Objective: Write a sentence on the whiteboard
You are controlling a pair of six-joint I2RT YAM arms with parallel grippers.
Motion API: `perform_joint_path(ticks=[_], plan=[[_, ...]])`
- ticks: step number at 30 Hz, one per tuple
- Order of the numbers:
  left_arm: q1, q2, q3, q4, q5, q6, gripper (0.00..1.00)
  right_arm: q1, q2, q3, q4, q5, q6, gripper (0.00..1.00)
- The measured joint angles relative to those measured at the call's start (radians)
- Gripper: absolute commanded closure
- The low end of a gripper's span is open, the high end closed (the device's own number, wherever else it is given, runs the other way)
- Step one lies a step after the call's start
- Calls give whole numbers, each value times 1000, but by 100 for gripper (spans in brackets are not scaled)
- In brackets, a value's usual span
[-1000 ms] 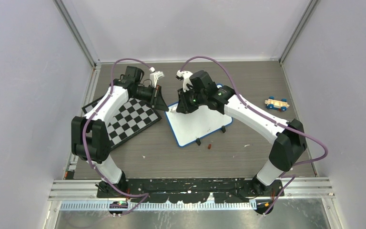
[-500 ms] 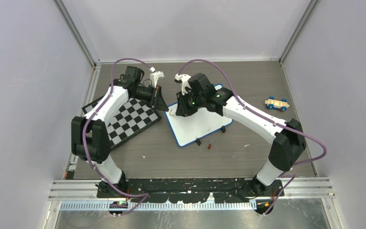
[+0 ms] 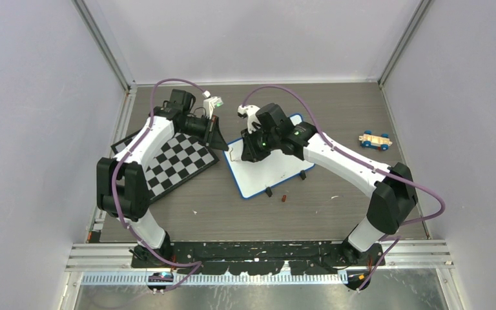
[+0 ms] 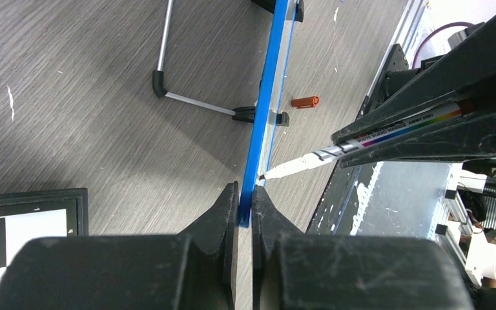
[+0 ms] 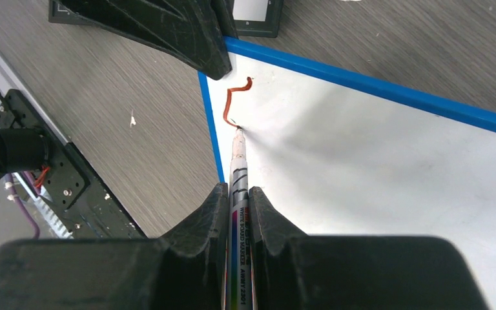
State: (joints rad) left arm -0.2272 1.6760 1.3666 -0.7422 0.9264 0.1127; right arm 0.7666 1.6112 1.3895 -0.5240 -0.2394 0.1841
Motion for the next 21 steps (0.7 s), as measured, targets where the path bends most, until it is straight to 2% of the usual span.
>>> perform_joint_path(ticks=[7, 21], plan=[[-2, 0, 4, -6, 0, 1, 100, -3, -20, -3, -16, 33, -20, 100], [-6, 0, 6, -10, 0, 1, 100, -16, -34, 59, -52, -3, -24, 100]])
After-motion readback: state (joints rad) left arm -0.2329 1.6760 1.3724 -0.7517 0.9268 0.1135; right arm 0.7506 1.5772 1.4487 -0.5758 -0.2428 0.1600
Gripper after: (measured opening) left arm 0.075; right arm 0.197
